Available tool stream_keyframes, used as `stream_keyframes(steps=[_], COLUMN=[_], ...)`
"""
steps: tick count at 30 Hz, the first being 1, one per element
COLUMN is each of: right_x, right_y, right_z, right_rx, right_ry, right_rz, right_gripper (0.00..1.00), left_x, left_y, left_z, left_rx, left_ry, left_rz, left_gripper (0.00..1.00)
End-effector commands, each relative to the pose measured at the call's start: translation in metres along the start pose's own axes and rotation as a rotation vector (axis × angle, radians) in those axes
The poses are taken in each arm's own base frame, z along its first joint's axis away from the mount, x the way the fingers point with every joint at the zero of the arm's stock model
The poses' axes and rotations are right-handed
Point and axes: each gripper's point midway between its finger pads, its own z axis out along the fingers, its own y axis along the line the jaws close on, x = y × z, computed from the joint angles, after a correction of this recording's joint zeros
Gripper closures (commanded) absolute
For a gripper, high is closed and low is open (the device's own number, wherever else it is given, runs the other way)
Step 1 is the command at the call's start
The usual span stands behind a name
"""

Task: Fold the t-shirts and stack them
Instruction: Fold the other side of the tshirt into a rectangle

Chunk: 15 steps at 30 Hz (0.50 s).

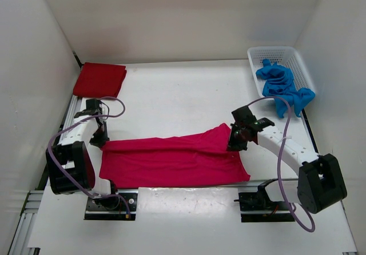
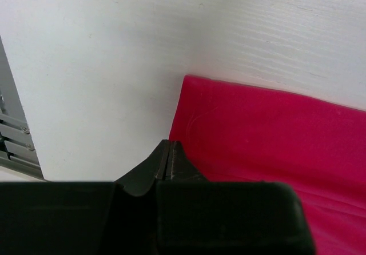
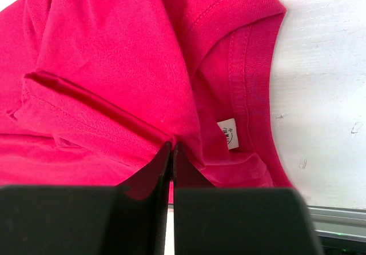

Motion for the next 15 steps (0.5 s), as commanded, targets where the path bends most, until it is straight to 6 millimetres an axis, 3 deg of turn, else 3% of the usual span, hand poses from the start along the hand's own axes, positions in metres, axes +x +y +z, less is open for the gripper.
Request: stream_keyframes(steps=[1,5,10,15], right_x=[-0.002,0.005,0.038,0.036], right_y=[0.003,0.005,-0.004,-0.002], right_z=[-0.006,-0.015,-0.001,0.003], right_rx=[-0.021,-0.035,-0.004,0.007], right_ry=[-0.024,-0.015,0.070,0.073], right_rz=[0.010,-0.002,-0.015,-0.024], right_gripper=[1.00,1.00,1.00,1.00], left_x=[-0.016,-0.016,-0.009,0.000], left_y=[0.009,0.009,0.008,0.007], left_z=[-0.012,-0.012,-0.006,-0.001], left_rx=[-0.038,-0.039,-0.039,-0.039], left_ry=[-0.085,-0.085,-0.065,-0.036], left_rz=[-0.020,-0.020,-0.015,-0.008], left_gripper=[0.90,0.90,0.90,0.90])
